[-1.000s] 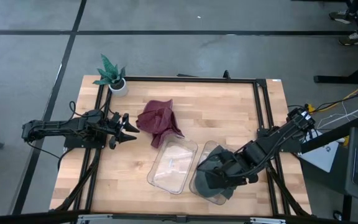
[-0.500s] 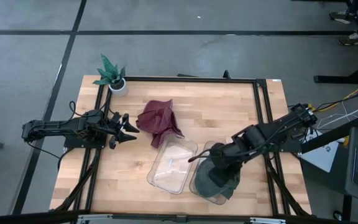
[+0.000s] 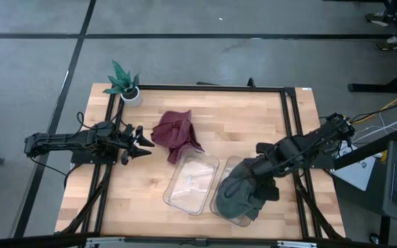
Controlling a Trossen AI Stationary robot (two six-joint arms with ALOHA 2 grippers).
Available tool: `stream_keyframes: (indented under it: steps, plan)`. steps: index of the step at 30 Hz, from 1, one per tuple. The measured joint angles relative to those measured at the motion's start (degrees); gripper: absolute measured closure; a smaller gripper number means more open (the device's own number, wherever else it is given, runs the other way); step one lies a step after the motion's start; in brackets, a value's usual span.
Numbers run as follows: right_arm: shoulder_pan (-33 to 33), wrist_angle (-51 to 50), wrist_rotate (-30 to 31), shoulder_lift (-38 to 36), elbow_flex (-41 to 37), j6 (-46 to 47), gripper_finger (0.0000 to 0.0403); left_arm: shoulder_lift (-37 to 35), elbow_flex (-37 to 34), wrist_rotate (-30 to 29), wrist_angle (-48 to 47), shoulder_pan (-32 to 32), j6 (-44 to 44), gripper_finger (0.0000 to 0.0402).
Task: Pick & Place hat
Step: Put the gray cap into the right transparent bin
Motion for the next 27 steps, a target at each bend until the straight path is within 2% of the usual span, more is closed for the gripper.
stream_keyframes:
  steps: [6,9,14,18,24,27]
  plan:
    - [2.9,-0.2,11.4,-0.5,0.0,-11.2,0.0208,0.0,0.0,0.0,0.0,0.0,0.0,0.0217]
    - [3.6,-0.2,14.3,-1.4,0.0,-14.3,0.0208,0.0,0.0,0.0,0.0,0.0,0.0,0.0217]
    - [2.8,-0.2,15.0,-3.8,-1.6,-12.0,0.0208,0.0,0.0,0.0,0.0,0.0,0.0,0.0217]
    - [0.3,1.0,15.1,-6.8,-8.3,-7.5,0.0208,0.0,0.0,0.0,0.0,0.0,0.0,0.0217]
    - [1.8,17.1,14.8,-13.2,-20.3,-9.7,0.0208,0.0,0.0,0.0,0.0,0.0,0.0,0.0217]
    - [4.2,20.4,14.8,-16.3,-24.1,-11.8,0.0208,0.0,0.0,0.0,0.0,0.0,0.0,0.0217]
